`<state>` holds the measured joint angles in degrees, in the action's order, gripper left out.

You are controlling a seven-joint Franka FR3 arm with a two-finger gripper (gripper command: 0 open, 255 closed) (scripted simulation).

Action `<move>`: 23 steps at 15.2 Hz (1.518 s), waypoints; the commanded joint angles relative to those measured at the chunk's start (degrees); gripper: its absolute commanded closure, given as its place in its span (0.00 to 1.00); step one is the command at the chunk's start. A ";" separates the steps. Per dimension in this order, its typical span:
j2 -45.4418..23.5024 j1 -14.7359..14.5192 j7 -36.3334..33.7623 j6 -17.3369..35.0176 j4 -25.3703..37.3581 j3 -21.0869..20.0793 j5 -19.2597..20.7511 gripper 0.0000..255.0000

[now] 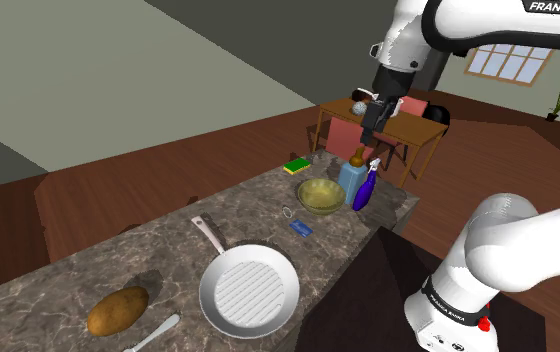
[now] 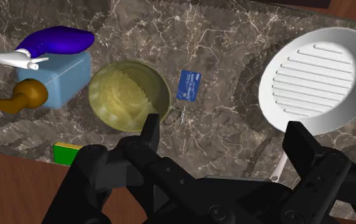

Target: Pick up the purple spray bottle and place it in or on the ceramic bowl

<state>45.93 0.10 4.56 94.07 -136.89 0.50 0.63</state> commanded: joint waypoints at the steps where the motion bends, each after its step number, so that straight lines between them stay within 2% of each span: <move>1: 0.00 0.00 0.00 0.00 0.00 0.00 0.00 0.00; 8: -3.63 6.71 -12.81 15.79 -9.86 -2.44 2.61 0.00; 15: -11.23 14.73 -26.96 31.59 -16.35 -5.09 6.64 0.00; 19: -17.16 20.25 -36.20 40.33 -18.51 -6.88 10.25 0.00; 23: -23.97 26.80 -46.92 48.47 -19.50 -9.07 15.65 0.00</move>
<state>23.99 25.22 -39.00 140.26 -156.31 -7.80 14.77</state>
